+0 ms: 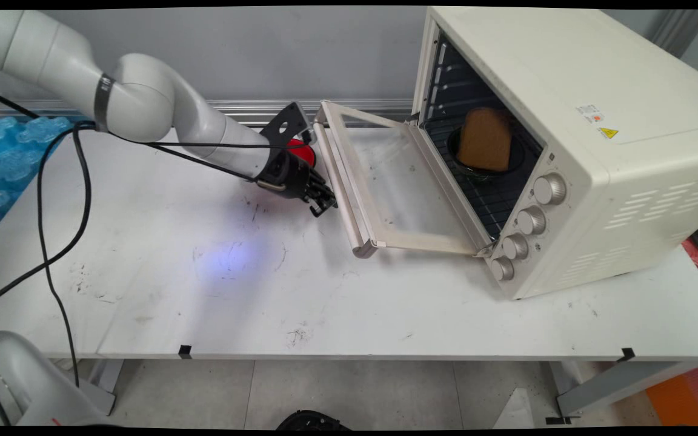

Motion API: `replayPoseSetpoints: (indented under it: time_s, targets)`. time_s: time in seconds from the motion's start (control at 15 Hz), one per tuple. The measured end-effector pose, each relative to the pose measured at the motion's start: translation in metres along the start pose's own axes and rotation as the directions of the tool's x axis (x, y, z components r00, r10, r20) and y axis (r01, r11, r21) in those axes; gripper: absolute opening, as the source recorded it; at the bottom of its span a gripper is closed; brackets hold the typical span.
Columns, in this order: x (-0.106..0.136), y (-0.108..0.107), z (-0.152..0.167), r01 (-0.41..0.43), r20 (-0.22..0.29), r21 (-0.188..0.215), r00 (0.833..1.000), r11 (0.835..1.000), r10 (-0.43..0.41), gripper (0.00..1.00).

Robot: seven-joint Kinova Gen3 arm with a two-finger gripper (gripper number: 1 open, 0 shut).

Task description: Close the oven

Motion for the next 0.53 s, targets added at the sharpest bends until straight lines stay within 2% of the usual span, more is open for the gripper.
replayPoseSetpoints:
  time_s: [0.53]
  targets:
    - [0.033,-0.007,0.003,0.010,-0.056,0.006,0.998,1.000,-0.009,0.00]
